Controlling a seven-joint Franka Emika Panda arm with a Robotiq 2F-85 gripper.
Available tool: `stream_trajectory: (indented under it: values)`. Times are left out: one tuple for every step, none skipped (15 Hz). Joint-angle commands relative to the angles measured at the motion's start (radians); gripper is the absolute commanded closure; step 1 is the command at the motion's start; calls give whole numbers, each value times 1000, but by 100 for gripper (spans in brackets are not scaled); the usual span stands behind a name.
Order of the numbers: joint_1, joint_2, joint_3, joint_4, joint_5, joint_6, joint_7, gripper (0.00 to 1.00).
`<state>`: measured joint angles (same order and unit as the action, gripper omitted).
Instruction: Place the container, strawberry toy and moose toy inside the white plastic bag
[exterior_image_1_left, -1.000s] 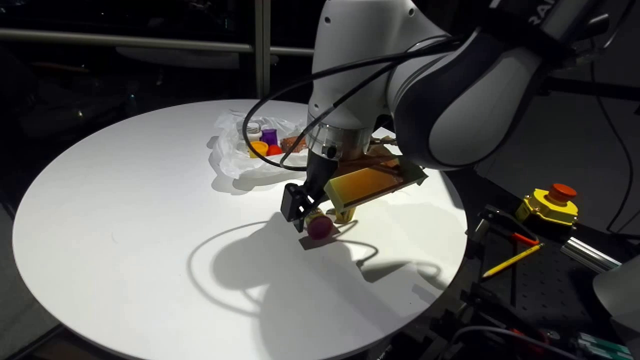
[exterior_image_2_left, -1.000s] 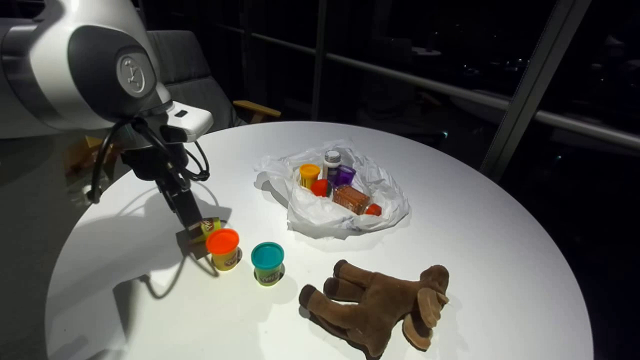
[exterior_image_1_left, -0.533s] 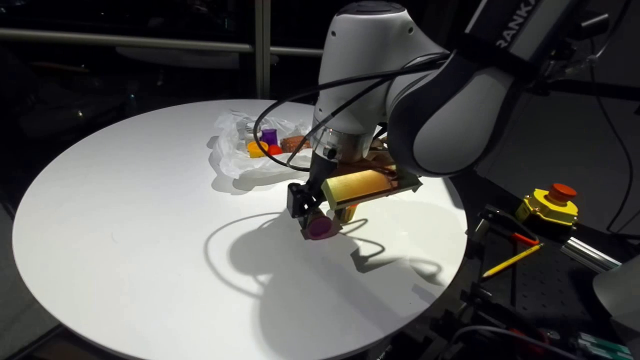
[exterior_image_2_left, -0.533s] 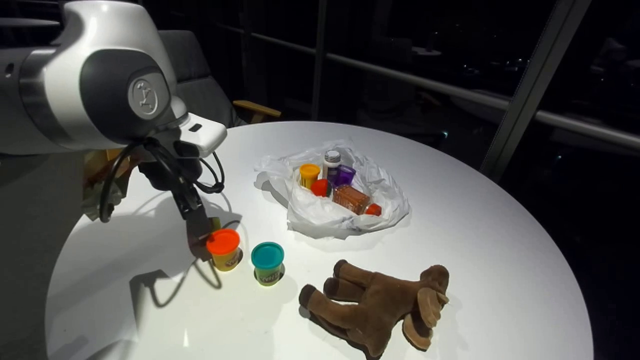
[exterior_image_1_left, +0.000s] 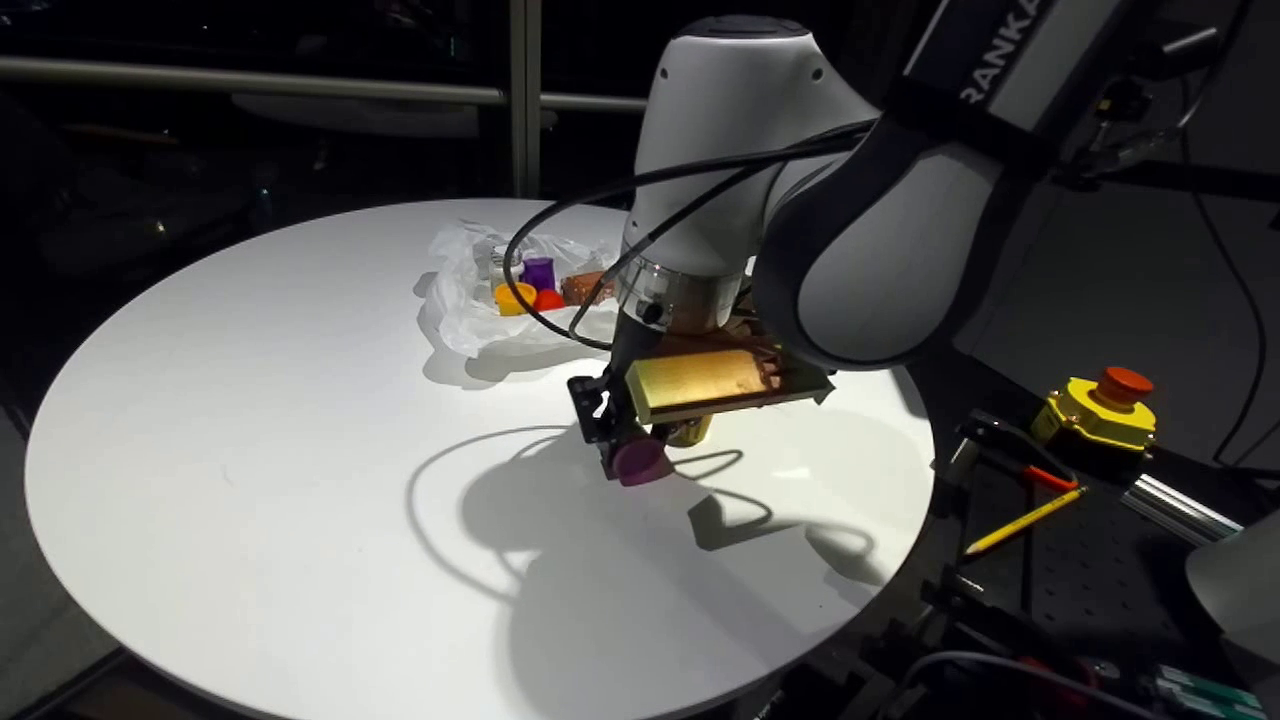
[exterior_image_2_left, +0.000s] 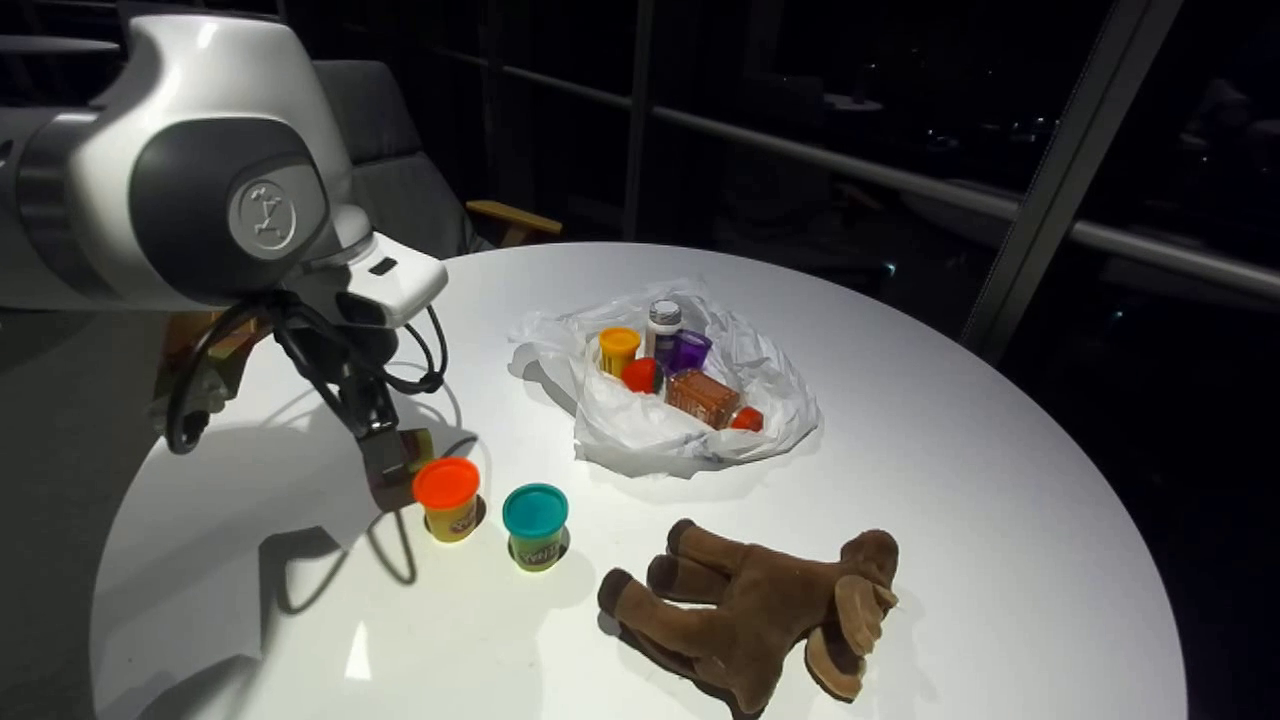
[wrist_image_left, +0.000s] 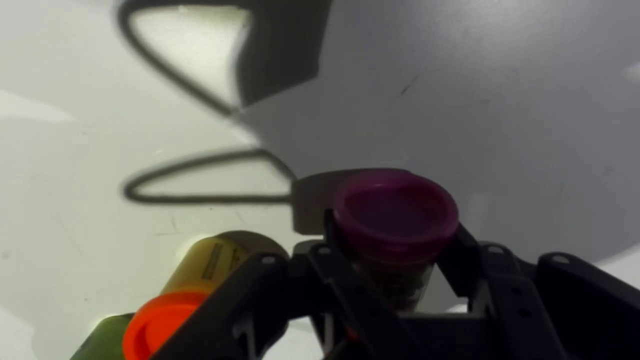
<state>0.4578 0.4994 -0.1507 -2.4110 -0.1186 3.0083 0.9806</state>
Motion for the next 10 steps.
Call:
stream_trajectory:
  values:
    - [31, -106, -30, 15, 25, -46, -50, 77]
    - [51, -131, -63, 36, 4, -75, -54, 77]
    - [85, -148, -123, 75, -40, -115, -52, 77]
    - [97, -154, -166, 119, -91, -152, -50, 77]
    - [93, -154, -193, 173, -147, -191, -39, 77]
    - [68, -143, -196, 226, -192, -214, -34, 77]
    - [34, -126, -185, 279, -215, -236, -34, 77]
    - [-2, -100, -172, 326, -223, -248, -40, 77]
    - [-40, -76, -148, 361, -214, -256, -50, 77]
    - [-70, -51, -130, 390, -202, -265, -62, 77]
